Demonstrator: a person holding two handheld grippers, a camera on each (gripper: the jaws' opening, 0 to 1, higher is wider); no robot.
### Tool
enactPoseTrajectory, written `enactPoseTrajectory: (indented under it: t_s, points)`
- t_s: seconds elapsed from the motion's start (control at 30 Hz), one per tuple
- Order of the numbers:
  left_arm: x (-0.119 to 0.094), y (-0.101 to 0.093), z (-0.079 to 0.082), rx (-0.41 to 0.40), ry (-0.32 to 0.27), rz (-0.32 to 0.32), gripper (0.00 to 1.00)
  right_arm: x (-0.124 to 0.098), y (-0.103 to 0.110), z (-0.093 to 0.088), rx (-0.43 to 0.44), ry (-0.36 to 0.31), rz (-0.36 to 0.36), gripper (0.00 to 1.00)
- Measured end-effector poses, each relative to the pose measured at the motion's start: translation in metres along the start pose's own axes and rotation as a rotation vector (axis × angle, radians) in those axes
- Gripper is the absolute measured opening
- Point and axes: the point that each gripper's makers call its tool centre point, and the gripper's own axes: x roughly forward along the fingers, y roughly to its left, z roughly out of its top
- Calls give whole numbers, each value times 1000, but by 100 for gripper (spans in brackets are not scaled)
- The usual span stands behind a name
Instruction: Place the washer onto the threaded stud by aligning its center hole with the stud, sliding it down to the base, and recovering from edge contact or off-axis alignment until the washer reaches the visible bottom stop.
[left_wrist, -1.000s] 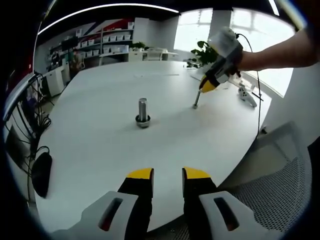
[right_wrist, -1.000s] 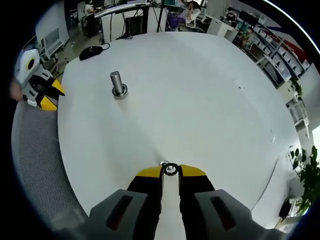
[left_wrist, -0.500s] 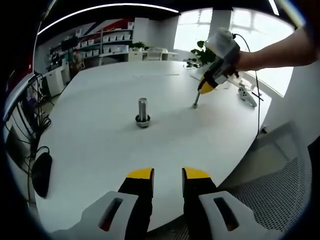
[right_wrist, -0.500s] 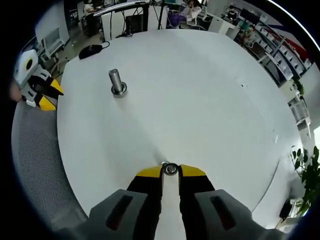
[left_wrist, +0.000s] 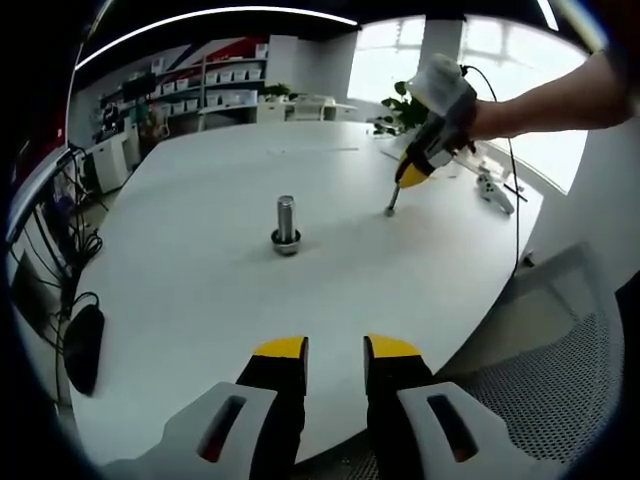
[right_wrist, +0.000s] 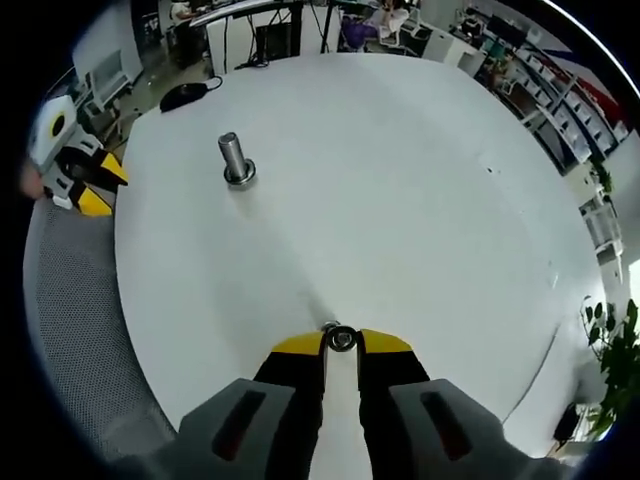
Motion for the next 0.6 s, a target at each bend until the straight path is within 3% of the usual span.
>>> enactPoseTrajectory:
  t_s: [0.47,0.53,0.6]
  points:
    - [1,0,-1,1,7,3,20,17,1,-1,-9,51,23,13]
    - [0,0,-1,-1,9,2,20,18,5,2,-15,46,43,8]
    - [0,0,-2,-1,9,2,20,20,3,8,-27,36,19,8]
